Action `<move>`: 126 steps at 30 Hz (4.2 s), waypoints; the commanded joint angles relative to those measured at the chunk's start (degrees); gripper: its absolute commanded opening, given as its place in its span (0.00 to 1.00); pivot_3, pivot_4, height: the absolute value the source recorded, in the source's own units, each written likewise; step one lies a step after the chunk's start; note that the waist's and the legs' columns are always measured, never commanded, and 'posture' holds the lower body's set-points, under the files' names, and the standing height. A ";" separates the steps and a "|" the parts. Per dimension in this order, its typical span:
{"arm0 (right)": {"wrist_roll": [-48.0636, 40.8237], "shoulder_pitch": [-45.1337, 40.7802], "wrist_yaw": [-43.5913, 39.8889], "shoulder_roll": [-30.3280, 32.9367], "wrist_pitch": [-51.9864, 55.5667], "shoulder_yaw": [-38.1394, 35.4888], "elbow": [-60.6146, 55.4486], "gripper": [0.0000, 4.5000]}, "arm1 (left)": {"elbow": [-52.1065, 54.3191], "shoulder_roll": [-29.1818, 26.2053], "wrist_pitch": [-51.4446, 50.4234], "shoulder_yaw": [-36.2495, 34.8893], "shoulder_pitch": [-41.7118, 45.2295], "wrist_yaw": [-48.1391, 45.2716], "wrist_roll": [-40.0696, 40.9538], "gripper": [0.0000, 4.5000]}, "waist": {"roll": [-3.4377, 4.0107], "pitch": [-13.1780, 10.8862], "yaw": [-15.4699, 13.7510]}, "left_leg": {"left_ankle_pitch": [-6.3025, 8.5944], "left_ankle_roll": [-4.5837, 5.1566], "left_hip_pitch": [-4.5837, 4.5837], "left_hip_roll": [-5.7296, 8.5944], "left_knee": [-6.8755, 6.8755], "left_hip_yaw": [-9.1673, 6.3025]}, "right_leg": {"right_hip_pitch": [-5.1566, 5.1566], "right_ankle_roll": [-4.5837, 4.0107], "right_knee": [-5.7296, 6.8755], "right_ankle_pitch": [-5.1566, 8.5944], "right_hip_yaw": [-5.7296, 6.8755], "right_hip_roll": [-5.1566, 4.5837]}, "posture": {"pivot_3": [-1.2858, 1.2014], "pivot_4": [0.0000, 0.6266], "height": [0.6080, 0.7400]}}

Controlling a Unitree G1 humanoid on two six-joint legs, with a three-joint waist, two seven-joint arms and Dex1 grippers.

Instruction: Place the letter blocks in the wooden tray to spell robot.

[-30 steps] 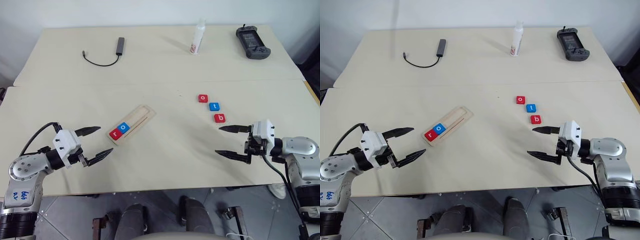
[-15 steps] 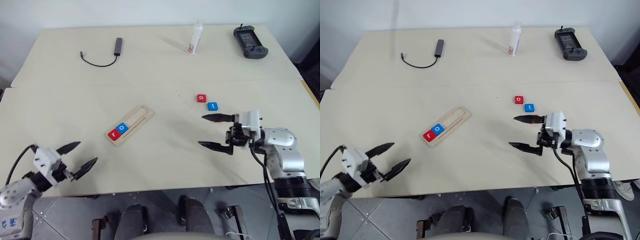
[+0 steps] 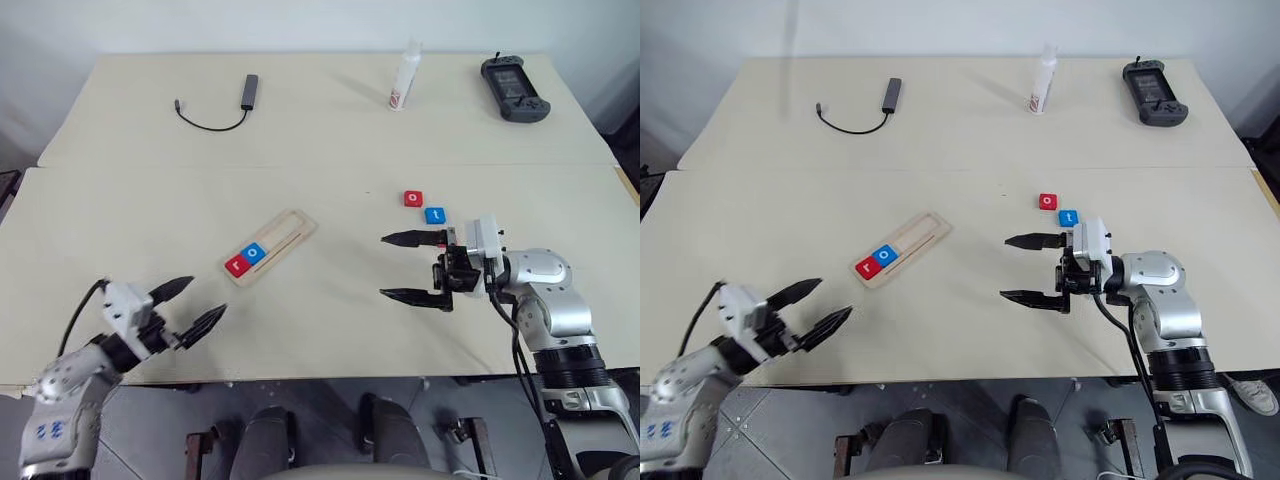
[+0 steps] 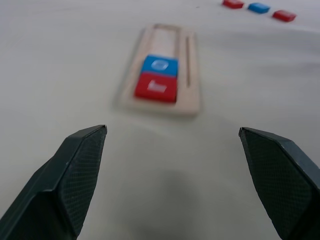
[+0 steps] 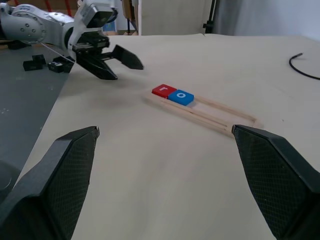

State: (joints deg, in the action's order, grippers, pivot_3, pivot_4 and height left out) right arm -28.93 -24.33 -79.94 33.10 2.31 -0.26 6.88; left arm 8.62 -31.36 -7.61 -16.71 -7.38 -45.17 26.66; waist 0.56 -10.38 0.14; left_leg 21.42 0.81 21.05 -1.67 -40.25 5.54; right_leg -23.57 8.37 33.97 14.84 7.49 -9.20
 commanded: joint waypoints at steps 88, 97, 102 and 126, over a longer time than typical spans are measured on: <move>-8.05 39.34 19.98 8.51 7.04 -30.58 -24.04 1.00 | -36.51 5.26 17.58 24.99 41.69 -21.92 -17.33 0.99 | 0.07 0.10 -1.39 | -0.01 0.02 -0.02 0.04 -0.03 0.00 | 0.13 0.04 -0.12 -0.02 0.05 0.04 | 0.52 0.24 1.00; -4.15 45.00 18.40 5.73 -1.48 -35.93 -16.80 1.00 | -26.84 -0.73 19.61 13.64 29.85 -24.56 -6.76 0.99 | 0.04 0.09 -1.83 | 0.01 0.05 0.01 0.05 -0.03 -0.05 | 0.14 0.04 -0.14 -0.02 0.03 0.01 | 0.52 0.24 1.00; -3.63 39.61 21.81 4.73 -1.27 -33.11 -12.84 1.00 | -17.59 -3.53 7.80 9.68 23.42 -22.70 -0.69 0.99 | 0.04 0.10 -1.01 | 0.02 0.05 -0.08 0.01 -0.01 0.01 | 0.14 0.04 -0.10 -0.02 -0.04 0.02 | 0.52 0.24 1.00; 9.52 -20.63 40.23 13.53 49.71 1.65 4.93 1.00 | -0.24 0.19 0.82 9.21 13.10 -11.15 0.30 0.99 | 0.10 0.07 -0.01 | 0.03 0.04 0.14 0.00 0.08 0.14 | -0.16 -0.02 -0.08 0.01 -0.02 -0.01 | 0.52 0.24 1.00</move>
State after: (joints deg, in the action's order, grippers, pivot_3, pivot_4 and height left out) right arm -20.01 -43.66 -39.83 46.38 51.27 2.12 12.23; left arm 6.41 -30.96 -7.16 -6.39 6.27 -56.92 26.30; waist 0.66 -10.31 0.13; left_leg 21.45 0.85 21.20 -1.66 -40.17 5.68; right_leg -23.73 8.35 33.88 14.85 7.46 -9.21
